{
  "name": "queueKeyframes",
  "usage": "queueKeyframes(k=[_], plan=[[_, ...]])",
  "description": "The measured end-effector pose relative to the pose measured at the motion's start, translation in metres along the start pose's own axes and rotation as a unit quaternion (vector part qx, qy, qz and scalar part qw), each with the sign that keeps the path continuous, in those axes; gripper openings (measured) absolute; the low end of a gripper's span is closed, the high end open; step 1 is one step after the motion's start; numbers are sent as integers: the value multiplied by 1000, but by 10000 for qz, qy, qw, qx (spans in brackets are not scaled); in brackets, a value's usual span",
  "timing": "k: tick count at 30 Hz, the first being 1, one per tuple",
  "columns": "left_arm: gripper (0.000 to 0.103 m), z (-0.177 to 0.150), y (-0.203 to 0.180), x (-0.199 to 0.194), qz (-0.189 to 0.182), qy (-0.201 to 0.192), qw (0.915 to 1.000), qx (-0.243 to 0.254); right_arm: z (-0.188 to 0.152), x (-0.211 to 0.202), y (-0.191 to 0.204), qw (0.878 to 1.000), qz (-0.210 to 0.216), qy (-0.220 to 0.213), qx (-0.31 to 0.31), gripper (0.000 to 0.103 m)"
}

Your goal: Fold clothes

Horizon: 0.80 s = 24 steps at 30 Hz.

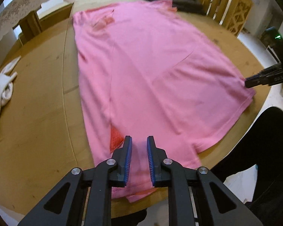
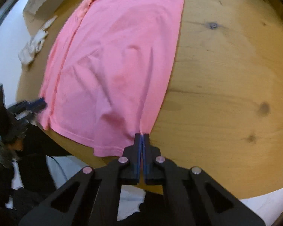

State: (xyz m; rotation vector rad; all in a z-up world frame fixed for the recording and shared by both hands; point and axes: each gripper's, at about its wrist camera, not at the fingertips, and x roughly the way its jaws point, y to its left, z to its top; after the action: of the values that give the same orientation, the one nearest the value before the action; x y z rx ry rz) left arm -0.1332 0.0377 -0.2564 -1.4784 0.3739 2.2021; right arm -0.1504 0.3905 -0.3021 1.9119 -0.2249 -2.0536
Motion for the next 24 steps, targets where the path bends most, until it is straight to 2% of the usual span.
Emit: queueKeyframes(k=[2, 3, 5, 7, 8, 11, 12, 15, 16, 17, 20, 22, 24], plan=[[18, -3, 1, 0, -10, -71, 10000, 20, 3, -19, 2, 9998, -143, -132, -46, 1], [19, -3, 1, -1, -13, -91, 9999, 44, 6, -41, 0, 9992, -182, -369, -16, 1], [19, -4, 2, -2, -26, -124, 9999, 78, 10, -60, -5, 9978, -503, -418, 63, 1], [19, -5, 4, -2, -50, -142, 9998, 93, -10, -54, -3, 9947, -1009, -189, -45, 1], [19, -5, 4, -3, -52, -156, 9998, 114, -10, -41, 0, 9939, -1097, 78, 5, 5], [19, -7, 5, -3, -56, -187, 9997, 160, -2, -16, -8, 9924, -944, 686, 383, 8], [19, -7, 5, -4, -57, -194, 9997, 169, 4, -21, -6, 9954, -812, 307, 400, 8], [20, -8, 4, -2, -46, -209, 9994, 284, 29, -25, 5, 9981, -303, -448, 301, 8], [20, -9, 4, -3, -52, -205, 9994, 285, 37, -22, 9, 9981, -145, -544, 266, 8], [20, -8, 5, -3, -56, -187, 9994, 284, 44, -16, 15, 9986, -14, -499, 196, 8], [20, -7, 4, -4, -57, -122, 9992, 366, 47, 7, 33, 9996, -155, 17, -231, 8], [21, -7, 4, -5, -62, -91, 9990, 430, 28, 12, 40, 9982, -196, 252, -510, 8], [21, -6, 4, -5, -86, -84, 9989, 456, 7, 8, 34, 9968, -430, 389, -545, 8]])
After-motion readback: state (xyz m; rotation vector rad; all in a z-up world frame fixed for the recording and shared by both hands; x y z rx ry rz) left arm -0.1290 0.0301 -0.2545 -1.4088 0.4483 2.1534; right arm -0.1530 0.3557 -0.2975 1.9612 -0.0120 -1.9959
